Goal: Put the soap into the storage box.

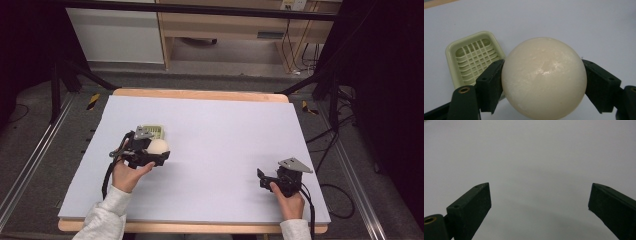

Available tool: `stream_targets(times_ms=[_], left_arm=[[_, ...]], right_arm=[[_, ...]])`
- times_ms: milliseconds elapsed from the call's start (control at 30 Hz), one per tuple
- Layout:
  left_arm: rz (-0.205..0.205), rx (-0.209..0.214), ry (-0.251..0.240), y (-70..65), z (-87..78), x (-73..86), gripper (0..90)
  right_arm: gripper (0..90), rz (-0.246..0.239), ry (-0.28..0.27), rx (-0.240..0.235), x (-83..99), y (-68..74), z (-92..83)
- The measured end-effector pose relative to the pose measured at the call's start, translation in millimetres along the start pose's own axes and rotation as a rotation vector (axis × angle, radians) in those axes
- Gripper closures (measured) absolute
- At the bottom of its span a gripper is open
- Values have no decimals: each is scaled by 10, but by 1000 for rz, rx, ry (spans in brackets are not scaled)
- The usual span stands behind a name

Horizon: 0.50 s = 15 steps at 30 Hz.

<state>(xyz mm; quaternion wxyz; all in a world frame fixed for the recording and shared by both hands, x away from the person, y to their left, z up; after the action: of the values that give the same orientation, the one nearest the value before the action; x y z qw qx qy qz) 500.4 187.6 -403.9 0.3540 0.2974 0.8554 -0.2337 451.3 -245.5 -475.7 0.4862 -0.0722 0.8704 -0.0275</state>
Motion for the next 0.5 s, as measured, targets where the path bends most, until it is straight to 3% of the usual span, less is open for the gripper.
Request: stream_targets(times_ms=[500], left_arm=[[-27,-33,13,180,50,-91,238]], right_arm=[[49,0,0,-1,-1,4,3]])
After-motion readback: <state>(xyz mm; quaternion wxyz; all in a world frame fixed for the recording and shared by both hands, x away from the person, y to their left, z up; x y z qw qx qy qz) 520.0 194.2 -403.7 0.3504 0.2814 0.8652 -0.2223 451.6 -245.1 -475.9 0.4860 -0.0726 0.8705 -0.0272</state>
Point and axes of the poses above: each handheld gripper's, and its own axes: z roughly forward along the jaws, x roughly out of its underside, y roughly to its left, the point moved 1 cm from there along z, roughly forward along the jaws, and after that the axes turned 14 degrees about x, right-handed, at the moved point
